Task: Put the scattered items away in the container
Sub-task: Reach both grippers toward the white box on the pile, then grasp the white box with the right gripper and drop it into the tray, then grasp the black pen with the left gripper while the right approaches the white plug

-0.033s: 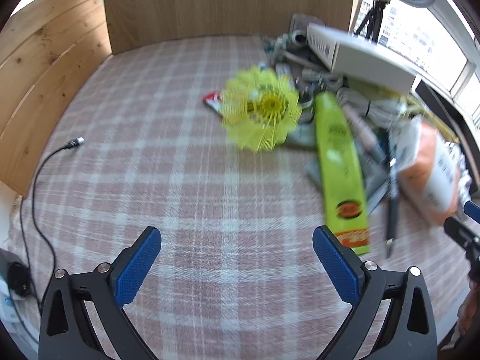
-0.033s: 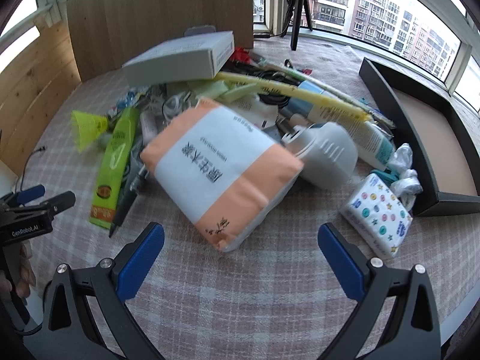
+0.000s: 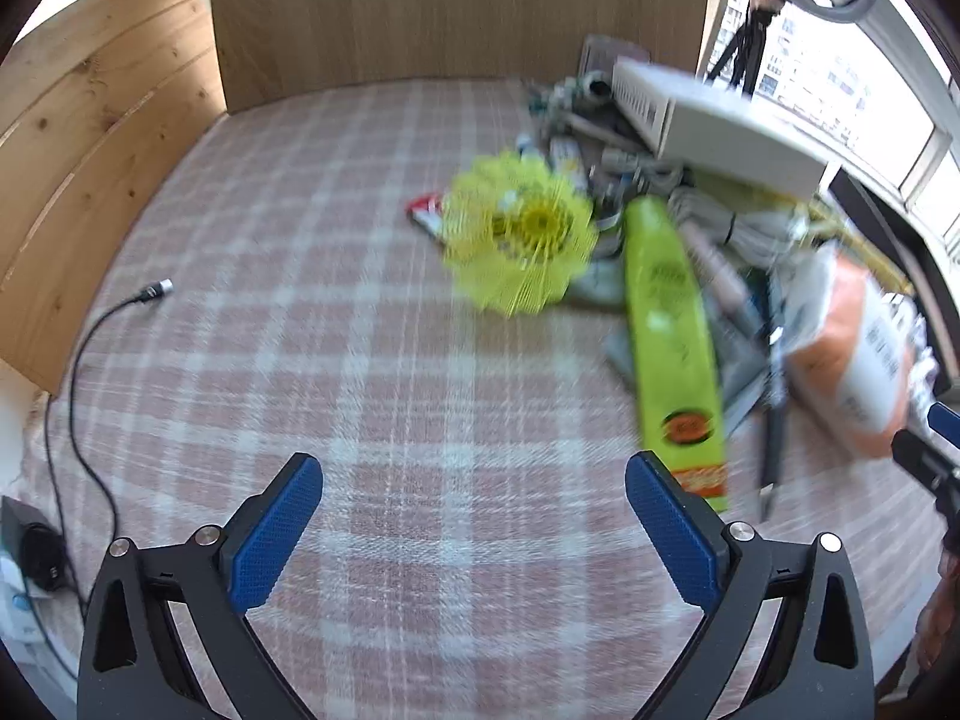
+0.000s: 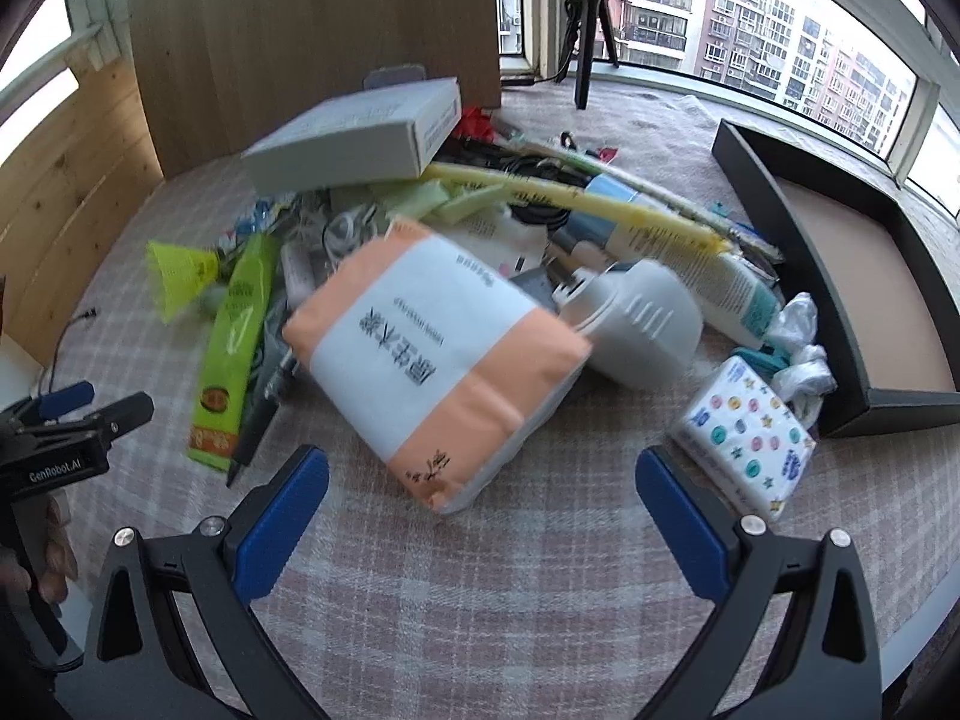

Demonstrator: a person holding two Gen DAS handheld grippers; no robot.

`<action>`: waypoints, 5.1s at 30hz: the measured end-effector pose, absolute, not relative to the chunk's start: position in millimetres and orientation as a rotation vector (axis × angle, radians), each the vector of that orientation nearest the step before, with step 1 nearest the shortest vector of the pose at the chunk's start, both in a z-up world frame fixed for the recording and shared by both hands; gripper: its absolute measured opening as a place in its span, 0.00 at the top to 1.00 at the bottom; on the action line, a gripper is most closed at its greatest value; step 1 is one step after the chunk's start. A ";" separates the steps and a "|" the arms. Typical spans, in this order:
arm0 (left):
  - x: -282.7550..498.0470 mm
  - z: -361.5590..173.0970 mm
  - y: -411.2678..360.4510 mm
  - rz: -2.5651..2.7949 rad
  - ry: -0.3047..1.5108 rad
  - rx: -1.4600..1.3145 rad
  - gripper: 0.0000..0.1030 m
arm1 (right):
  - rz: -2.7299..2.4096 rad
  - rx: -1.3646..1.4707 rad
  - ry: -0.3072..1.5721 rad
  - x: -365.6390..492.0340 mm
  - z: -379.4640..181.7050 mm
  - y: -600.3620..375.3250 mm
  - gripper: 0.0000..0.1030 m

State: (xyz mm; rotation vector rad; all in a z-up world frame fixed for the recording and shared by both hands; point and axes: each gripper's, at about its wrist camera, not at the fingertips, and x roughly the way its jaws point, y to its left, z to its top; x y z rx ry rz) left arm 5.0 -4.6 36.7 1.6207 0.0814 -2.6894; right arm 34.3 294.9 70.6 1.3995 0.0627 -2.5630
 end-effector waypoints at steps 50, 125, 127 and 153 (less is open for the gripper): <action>-168.2 91.3 90.8 -2.731 0.490 1.908 0.40 | -2.054 1.476 -0.207 -182.9 104.2 262.0 0.69; -6.5 62.7 115.2 -2.727 0.140 1.972 0.59 | -1.955 1.327 0.609 -34.7 88.7 361.2 0.56; -11.7 58.4 119.9 -2.731 0.056 1.988 0.64 | -1.945 1.323 0.648 -36.9 85.2 356.8 0.56; -54.1 34.8 153.1 -2.741 -0.246 2.133 0.89 | -1.825 1.327 0.675 -80.1 63.6 319.7 0.41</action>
